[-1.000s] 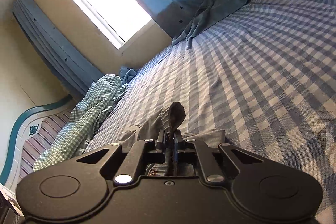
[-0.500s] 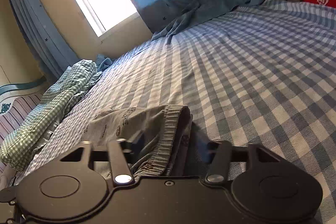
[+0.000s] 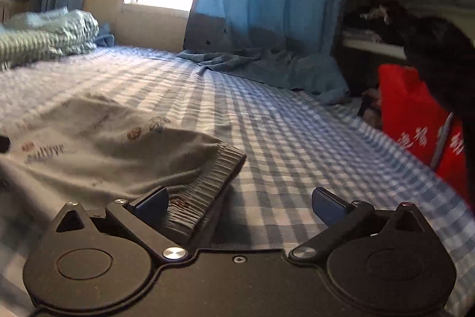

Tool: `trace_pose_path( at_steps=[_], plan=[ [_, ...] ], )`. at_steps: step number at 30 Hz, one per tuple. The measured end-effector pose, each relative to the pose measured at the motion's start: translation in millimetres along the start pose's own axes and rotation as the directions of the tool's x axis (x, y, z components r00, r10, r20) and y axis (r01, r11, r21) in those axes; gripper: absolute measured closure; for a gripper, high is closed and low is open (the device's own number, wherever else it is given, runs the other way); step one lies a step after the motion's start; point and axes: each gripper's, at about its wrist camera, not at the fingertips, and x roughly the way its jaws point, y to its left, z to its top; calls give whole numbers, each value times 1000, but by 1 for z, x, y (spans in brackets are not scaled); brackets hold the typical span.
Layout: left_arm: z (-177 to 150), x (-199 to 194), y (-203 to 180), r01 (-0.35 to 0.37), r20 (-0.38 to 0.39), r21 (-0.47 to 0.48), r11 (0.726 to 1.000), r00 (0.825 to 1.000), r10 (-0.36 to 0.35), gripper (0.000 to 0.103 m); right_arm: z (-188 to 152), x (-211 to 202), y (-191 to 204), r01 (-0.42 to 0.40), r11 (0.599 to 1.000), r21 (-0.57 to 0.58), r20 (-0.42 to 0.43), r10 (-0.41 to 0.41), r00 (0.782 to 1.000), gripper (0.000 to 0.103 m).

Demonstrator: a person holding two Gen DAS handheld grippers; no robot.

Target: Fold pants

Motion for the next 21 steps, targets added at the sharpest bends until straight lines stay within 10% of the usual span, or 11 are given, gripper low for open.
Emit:
trace_pose_path(
  at_steps=[12,21],
  plan=[
    [-13,2,16,43,-34,-92,995,998,-46,1,-35,-4,-6,101,995,23,-44,-100,994,1],
    [69,15,1,55,76,-71,996,996,-50,0,14,15,-14,111,993,-29,91,-108,990,1]
  ],
)
